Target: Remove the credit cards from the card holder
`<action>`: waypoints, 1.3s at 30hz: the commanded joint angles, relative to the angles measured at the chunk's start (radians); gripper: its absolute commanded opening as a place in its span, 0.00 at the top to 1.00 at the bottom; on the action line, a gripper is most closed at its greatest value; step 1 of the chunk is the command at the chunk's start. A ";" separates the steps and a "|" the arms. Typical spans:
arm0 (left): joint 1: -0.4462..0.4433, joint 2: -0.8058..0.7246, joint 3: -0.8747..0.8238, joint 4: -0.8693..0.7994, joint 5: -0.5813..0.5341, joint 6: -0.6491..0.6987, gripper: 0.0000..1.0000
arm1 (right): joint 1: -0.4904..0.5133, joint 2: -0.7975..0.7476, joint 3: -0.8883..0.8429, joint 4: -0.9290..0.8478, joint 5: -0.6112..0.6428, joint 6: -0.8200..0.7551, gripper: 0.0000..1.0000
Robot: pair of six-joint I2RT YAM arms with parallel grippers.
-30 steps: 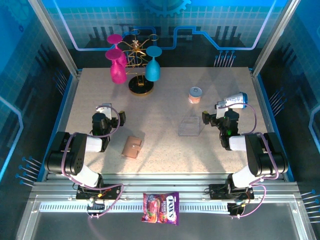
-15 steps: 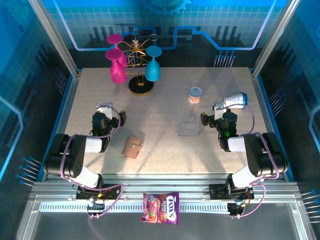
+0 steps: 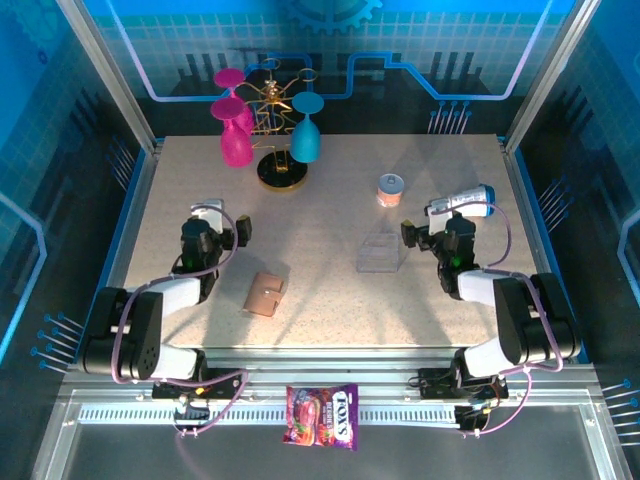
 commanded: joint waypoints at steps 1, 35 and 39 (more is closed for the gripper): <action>-0.011 -0.047 0.050 -0.099 -0.020 0.018 0.01 | 0.025 -0.032 0.032 -0.085 -0.003 -0.032 0.00; -0.179 -0.055 0.396 -0.897 0.184 -0.332 0.01 | 0.073 -0.026 0.546 -1.265 -0.205 0.420 0.40; -0.180 -0.066 0.376 -0.881 0.172 -0.382 0.01 | 0.093 0.028 0.595 -1.294 -0.232 0.421 0.45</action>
